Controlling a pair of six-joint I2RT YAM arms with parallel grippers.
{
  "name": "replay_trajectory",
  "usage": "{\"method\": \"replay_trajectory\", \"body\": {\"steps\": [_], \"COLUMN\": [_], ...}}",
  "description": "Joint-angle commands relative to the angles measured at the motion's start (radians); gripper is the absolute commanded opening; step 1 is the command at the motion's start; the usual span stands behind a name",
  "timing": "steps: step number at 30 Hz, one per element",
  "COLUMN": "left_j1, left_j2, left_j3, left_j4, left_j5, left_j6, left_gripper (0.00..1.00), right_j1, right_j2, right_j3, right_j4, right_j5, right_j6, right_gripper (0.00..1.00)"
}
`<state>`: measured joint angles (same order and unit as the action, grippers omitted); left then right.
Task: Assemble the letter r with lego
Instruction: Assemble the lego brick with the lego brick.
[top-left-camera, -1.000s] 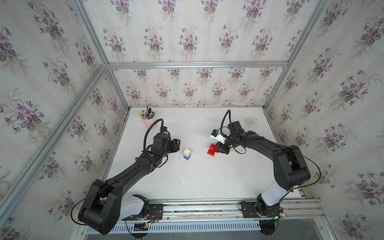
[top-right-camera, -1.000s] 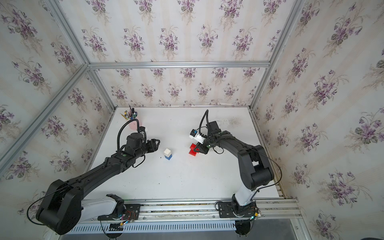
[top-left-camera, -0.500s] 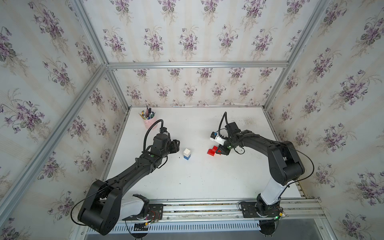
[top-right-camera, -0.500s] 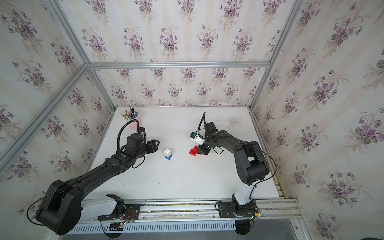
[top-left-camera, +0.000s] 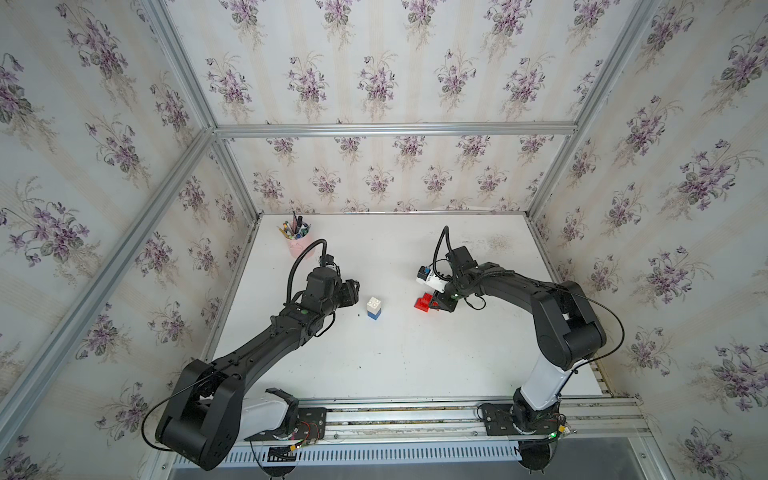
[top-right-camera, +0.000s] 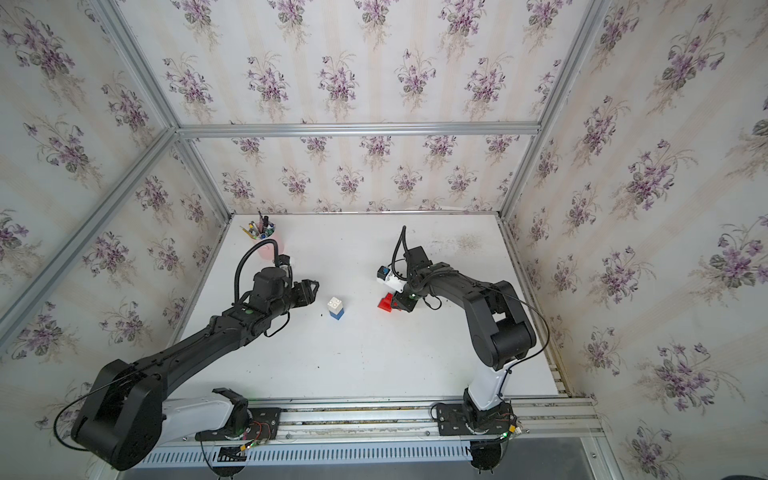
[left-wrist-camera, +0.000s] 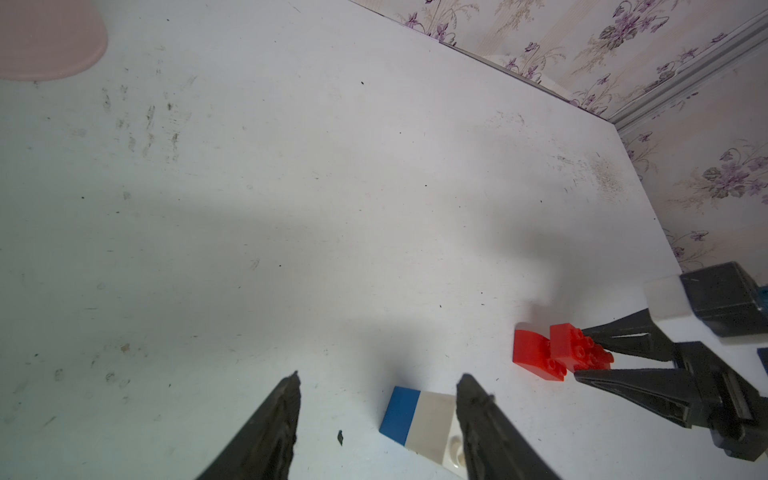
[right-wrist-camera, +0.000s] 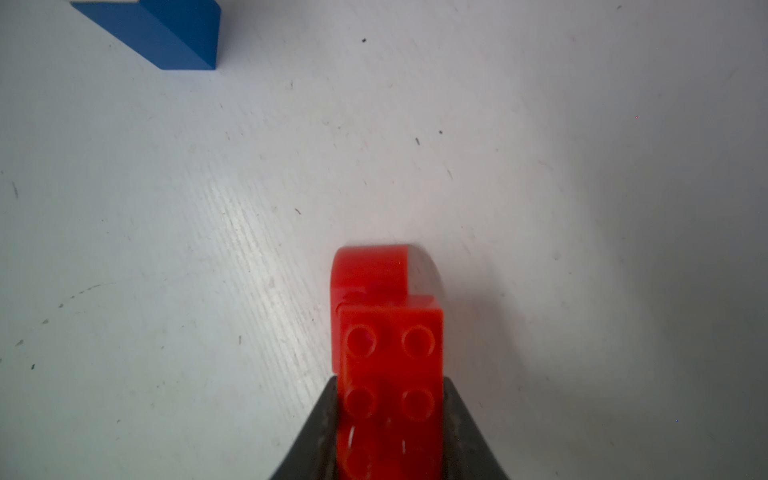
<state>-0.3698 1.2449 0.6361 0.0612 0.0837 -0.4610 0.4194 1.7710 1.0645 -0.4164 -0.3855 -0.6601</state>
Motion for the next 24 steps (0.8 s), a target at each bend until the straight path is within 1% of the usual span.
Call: {"method": "replay_trajectory", "body": {"steps": [1, 12, 20, 24], "left_j1": [0.001, 0.002, 0.002, 0.002], "left_j2": [-0.002, 0.012, 0.002, 0.003], "left_j3": [-0.002, -0.003, -0.004, -0.006], "left_j4": [0.009, 0.017, 0.014, 0.012], "left_j5": [-0.013, -0.009, -0.01, -0.01], "left_j6": [0.012, 0.008, 0.007, 0.008], "left_gripper": [0.62, 0.62, 0.62, 0.62], "right_j1": [0.001, 0.013, 0.015, 0.023], "right_j2": [0.003, 0.002, 0.024, 0.041], "right_j3": [0.003, 0.012, 0.029, 0.049], "right_j4": [0.002, -0.031, -0.053, -0.091], "right_j5": [-0.005, 0.021, 0.018, 0.037], "right_j6": [-0.025, -0.042, -0.046, -0.056], "right_gripper": [0.0, 0.0, 0.0, 0.0]}}
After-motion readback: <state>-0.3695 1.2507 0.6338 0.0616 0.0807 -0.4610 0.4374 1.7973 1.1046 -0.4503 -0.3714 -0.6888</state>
